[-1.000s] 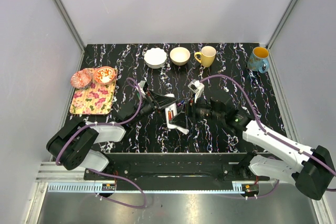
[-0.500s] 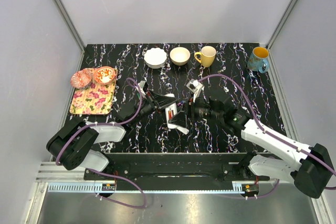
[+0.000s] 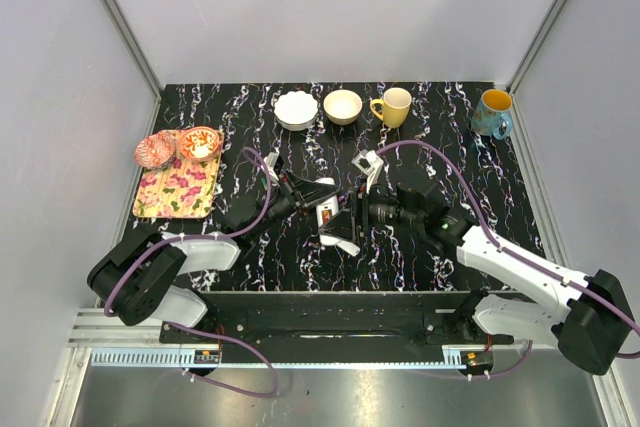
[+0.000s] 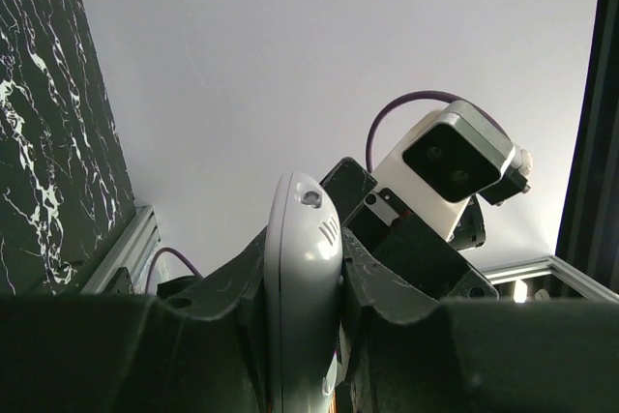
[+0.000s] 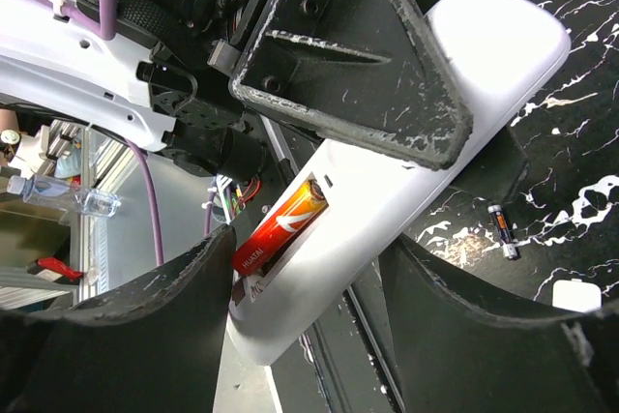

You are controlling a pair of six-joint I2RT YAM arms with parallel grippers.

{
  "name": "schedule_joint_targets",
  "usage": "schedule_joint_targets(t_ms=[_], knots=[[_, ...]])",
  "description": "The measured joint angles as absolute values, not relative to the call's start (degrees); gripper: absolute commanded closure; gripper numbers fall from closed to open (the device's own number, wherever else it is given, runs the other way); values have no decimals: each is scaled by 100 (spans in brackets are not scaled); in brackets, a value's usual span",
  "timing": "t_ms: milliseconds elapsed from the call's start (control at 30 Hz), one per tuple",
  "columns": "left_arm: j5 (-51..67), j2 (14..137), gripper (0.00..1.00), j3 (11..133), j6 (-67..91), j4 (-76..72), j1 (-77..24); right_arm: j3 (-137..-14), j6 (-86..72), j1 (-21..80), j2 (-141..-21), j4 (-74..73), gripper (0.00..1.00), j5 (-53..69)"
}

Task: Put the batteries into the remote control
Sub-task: Load the battery into the remote control.

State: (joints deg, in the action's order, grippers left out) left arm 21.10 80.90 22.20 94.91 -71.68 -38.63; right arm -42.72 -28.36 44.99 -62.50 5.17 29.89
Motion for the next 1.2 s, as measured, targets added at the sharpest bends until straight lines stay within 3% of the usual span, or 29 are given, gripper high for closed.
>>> schedule_joint_targets(t_ms=[633, 900, 1033, 1067, 1100, 1200], knots=[[2062, 7985, 100, 2250, 9428, -7159, -3916, -4152, -3487, 4305, -6386, 1052, 51, 3474], [2036, 7961, 100, 2252, 9303, -7161, -3909, -4150, -3743, 4252, -6501, 1135, 67, 3610], [2034, 7955, 100, 2252, 9271, -7161, -3900, -4150, -3870, 4219, -6576, 1219, 82, 3719], [2034, 7955, 100, 2252, 9255, -7161, -3896, -4150, -3898, 4213, -6593, 1234, 94, 3732], [2032, 7955, 100, 2252, 9240, -7161, -3894, -4150, -3929, 4204, -6611, 1247, 100, 3758], [2034, 7942, 100, 2252, 9166, -7155, -3889, -4150, -4016, 4189, -6674, 1275, 100, 3835]])
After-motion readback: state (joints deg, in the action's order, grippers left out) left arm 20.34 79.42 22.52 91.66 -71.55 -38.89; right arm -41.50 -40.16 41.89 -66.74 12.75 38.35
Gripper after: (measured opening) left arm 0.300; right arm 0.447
